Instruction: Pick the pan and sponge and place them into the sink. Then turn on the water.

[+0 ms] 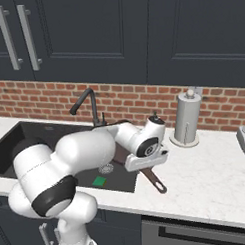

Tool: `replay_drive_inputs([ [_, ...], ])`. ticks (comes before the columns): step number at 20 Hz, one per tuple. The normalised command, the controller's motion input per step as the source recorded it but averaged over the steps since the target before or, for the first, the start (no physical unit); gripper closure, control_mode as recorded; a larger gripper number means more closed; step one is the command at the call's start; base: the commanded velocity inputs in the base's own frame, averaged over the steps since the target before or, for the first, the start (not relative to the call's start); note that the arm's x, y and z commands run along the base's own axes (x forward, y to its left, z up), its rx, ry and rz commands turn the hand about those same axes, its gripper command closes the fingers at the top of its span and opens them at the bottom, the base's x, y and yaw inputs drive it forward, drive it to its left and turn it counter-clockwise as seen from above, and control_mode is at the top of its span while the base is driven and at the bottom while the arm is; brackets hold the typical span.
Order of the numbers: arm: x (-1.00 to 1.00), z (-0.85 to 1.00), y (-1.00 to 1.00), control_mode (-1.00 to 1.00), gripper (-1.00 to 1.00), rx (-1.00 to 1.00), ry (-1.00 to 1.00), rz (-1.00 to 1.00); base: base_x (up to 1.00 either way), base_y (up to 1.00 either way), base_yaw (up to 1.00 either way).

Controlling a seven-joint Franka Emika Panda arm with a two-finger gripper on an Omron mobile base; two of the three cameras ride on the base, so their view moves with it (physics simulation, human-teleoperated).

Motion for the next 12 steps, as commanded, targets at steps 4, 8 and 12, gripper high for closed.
replay_drive_inputs([
  [4, 0.04, 0.00, 0.33, -1.00, 1.00, -0.05, 0.04, 0.00, 0.00, 0.00, 0.00],
  [8, 0.00, 0.00, 0.39, -1.00, 1.00, -0.06, 0.05, 0.00, 0.00, 0.00, 0.00],
  [12, 0.00, 0.00, 0.45, -1.00, 1.00, -0.05, 0.00, 0.01, 0.00, 0.00, 0.00],
])
